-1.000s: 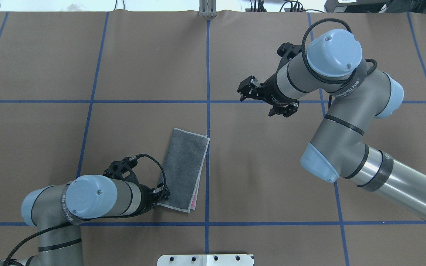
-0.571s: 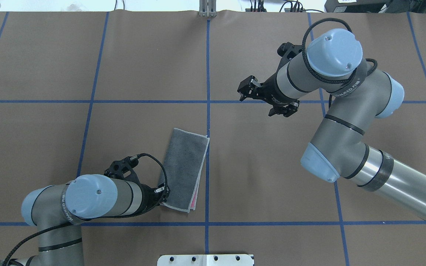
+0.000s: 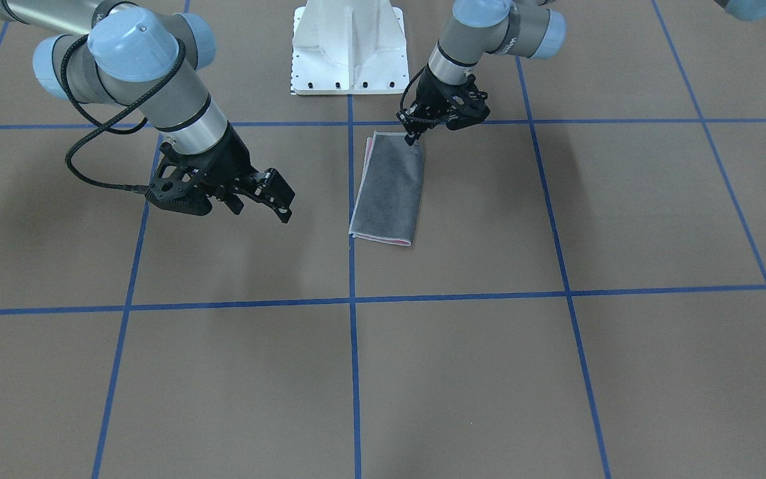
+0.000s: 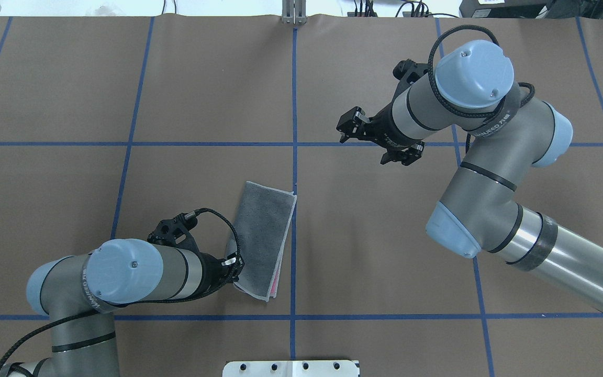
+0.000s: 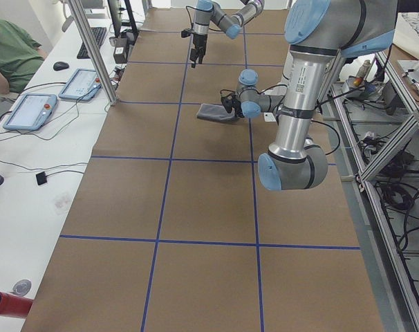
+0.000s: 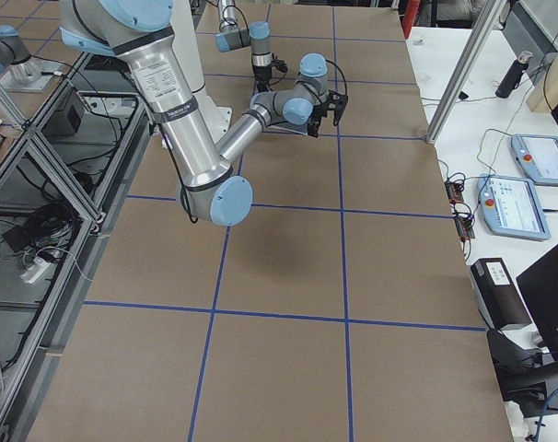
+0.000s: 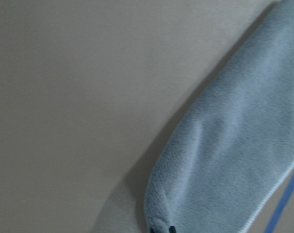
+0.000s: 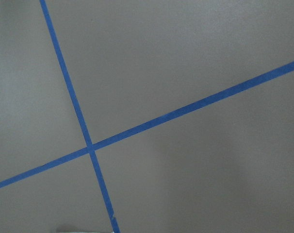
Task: Fold towel twice with both arms
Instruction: 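Lift the grasped edge and fold it over the towel with the left gripper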
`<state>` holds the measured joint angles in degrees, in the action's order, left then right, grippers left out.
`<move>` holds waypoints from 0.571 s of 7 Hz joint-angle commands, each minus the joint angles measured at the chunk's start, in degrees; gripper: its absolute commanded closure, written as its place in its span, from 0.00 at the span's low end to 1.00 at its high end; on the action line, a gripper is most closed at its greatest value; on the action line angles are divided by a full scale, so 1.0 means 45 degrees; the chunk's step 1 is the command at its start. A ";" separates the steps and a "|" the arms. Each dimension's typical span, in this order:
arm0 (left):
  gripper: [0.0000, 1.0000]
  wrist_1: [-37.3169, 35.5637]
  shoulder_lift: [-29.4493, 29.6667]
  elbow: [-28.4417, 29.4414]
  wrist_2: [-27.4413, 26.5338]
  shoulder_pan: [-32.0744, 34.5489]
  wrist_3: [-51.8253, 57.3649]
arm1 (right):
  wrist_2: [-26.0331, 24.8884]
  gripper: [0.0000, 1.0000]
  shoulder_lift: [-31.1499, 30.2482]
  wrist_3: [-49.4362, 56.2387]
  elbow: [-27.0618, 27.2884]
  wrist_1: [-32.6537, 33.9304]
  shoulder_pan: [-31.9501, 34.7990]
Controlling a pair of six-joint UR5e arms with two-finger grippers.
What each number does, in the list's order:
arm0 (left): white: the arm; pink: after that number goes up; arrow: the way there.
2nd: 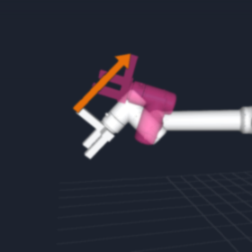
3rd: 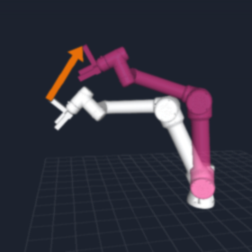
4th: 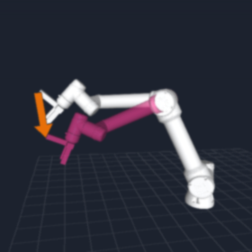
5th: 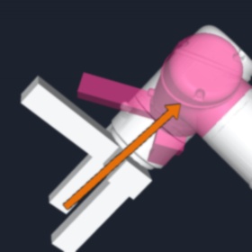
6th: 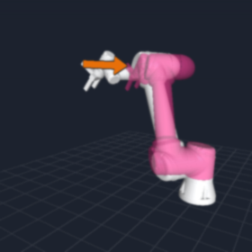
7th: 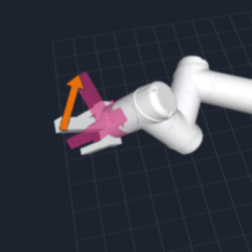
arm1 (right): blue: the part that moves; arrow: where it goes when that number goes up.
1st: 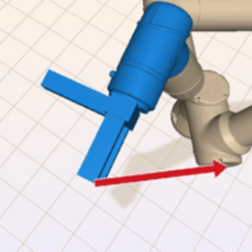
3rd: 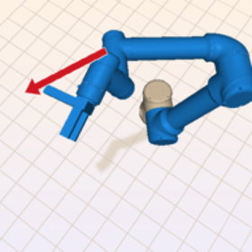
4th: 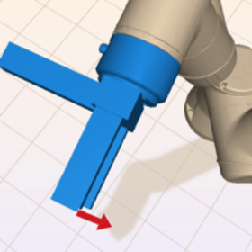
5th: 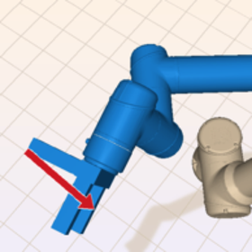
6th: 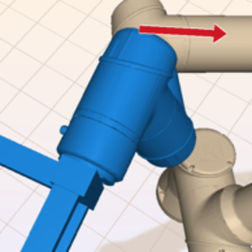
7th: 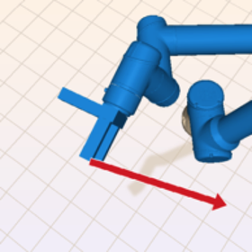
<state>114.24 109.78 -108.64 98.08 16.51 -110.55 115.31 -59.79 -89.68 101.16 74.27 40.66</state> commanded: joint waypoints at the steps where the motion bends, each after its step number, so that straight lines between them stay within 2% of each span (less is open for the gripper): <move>1: 1.00 -0.0034 0.0583 -0.0038 0.0041 0.0332 -0.0023 | 0.0000 0.01 0.0007 0.0006 0.0000 -0.0019 0.0007; 4: 1.00 -0.0034 0.1656 0.0467 0.0060 0.1169 -0.0121 | 0.0019 0.01 0.0007 0.0026 0.0039 -0.0019 0.0045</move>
<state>114.05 115.30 -107.86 98.26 19.78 -111.03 115.33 -59.77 -89.63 101.30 74.18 40.76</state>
